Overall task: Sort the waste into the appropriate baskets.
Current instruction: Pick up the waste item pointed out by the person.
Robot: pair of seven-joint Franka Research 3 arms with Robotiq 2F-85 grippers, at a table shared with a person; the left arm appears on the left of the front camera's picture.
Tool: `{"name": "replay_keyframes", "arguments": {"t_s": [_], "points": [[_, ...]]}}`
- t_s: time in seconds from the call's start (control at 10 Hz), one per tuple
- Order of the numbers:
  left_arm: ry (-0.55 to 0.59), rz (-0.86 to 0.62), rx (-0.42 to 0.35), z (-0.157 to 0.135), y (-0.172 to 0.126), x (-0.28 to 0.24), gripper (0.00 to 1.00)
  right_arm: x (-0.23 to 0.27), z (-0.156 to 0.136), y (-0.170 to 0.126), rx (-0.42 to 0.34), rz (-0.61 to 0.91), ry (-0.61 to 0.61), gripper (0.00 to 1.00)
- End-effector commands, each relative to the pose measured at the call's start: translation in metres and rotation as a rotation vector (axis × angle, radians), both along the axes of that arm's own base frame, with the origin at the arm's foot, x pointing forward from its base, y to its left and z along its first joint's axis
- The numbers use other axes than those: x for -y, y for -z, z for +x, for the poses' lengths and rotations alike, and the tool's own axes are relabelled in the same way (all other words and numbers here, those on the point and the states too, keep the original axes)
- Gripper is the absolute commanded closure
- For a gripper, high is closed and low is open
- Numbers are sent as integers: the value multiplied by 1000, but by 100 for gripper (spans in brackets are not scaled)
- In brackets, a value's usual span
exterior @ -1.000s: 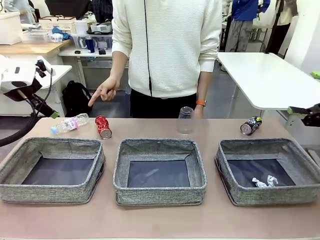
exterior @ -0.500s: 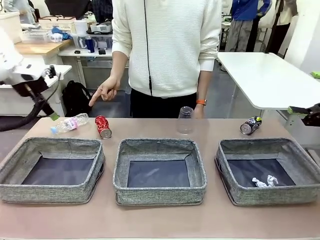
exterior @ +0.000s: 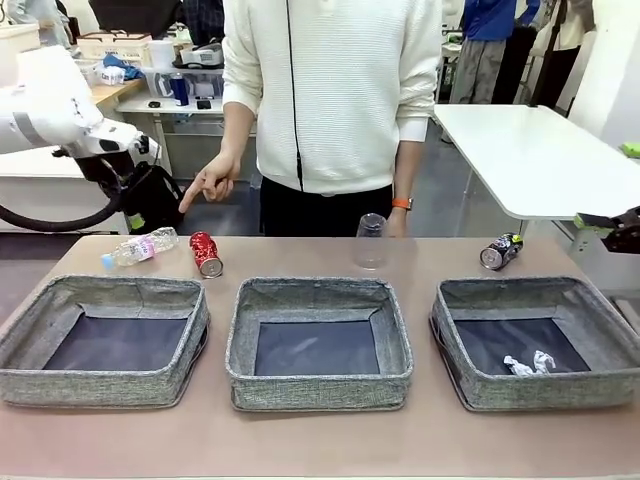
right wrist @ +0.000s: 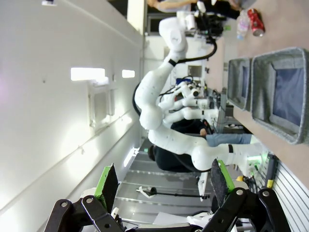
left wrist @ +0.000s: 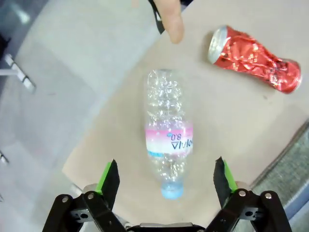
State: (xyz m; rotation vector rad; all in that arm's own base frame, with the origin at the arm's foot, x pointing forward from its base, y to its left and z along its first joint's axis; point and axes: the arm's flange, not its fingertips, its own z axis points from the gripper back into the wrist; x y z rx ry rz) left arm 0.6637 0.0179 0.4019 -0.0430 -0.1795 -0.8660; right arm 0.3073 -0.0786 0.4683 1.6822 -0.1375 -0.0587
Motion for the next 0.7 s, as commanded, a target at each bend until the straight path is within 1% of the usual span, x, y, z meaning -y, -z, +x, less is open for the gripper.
{"name": "replay_keyframes", "arguments": {"t_s": [0.0, 0.1, 0.2, 0.3, 0.4, 0.6], "points": [[-1, 15, -55, 9, 9, 11, 0, 1, 0, -7, -12, 19, -1, 0], [1, 7, -81, 13, 23, 14, 0, 1, 0, -7, -12, 19, -1, 0], [-21, 21, -96, 19, 38, 13, 0, 1, 0, -7, -12, 19, -1, 0], [-11, 16, -106, 24, 52, 12, 0, 1, 0, -7, -12, 19, -1, 0], [6, 35, -83, 29, 63, 13, 0, 1, 0, -7, -12, 19, -1, 0], [35, 30, -120, 33, 79, 17, 0, 1, 0, -7, -12, 19, -1, 0]]}}
